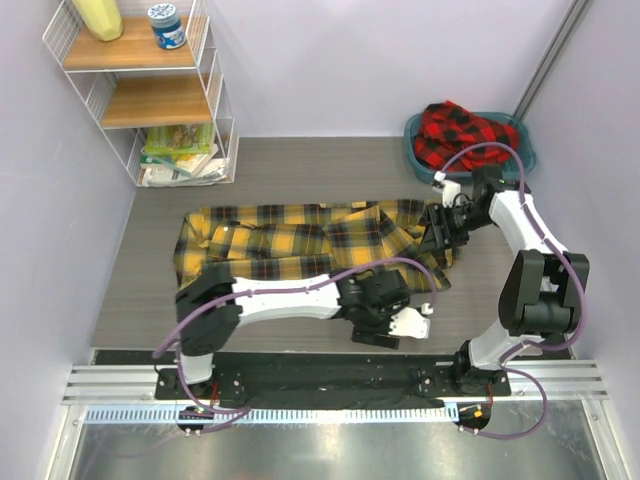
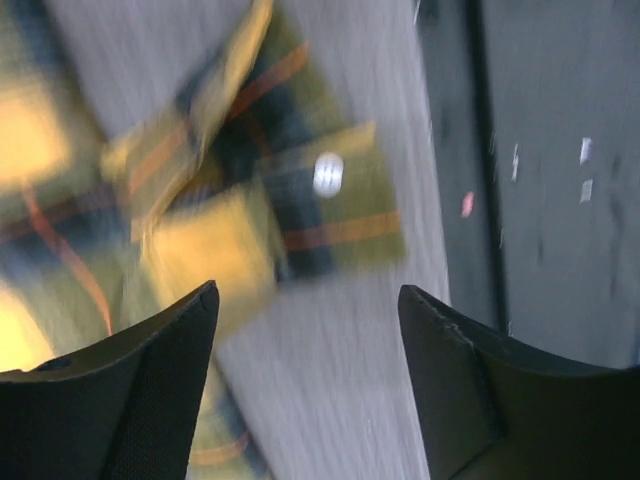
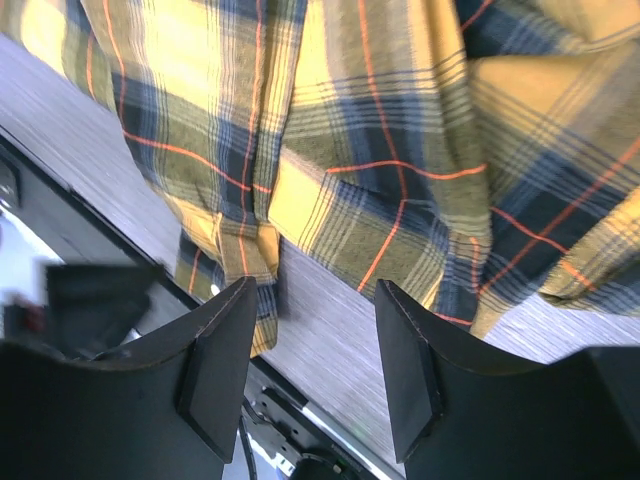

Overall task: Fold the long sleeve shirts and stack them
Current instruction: Fold the shirt

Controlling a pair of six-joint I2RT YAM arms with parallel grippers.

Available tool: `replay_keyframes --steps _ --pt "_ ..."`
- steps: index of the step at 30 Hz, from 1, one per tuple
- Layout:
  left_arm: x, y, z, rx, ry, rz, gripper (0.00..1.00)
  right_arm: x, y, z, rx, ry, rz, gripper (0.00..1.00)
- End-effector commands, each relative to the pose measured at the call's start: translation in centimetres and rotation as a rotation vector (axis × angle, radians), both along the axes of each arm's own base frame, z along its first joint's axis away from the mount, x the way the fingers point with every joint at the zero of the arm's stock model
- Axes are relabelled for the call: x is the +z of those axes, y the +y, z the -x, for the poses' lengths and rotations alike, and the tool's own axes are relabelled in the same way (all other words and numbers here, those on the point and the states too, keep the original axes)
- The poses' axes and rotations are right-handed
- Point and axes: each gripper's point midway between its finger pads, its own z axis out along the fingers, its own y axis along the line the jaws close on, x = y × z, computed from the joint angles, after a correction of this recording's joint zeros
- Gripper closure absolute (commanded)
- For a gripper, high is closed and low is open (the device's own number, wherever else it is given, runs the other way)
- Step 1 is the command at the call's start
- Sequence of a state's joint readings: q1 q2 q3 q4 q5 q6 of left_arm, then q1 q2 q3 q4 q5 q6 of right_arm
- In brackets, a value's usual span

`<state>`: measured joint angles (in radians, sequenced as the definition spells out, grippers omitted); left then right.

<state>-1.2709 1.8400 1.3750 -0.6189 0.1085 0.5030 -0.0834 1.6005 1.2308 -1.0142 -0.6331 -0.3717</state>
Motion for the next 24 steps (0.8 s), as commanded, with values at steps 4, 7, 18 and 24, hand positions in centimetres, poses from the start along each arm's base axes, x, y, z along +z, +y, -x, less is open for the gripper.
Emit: replay_keyframes --steps 4,7,18,24 --pt "-0.9 -4.8 1.4 0.033 0.047 0.041 0.33 1.9 -0.3 -1.3 -0.031 -0.045 -0.077 0.44" --pt "-3.0 -4.4 2.0 0.048 0.093 0.000 0.32 2.0 -0.6 -1.5 -0.028 -0.050 -0.078 0.44" --pt "-5.3 -0.4 -0.7 0.143 0.225 -0.111 0.81 2.1 -0.8 -1.1 -0.008 -0.046 -0.081 0.44" --pt "2.9 2.1 -3.0 0.072 0.275 -0.010 1.00 3.1 -0.4 -1.4 0.007 -0.073 -0.106 0.44"
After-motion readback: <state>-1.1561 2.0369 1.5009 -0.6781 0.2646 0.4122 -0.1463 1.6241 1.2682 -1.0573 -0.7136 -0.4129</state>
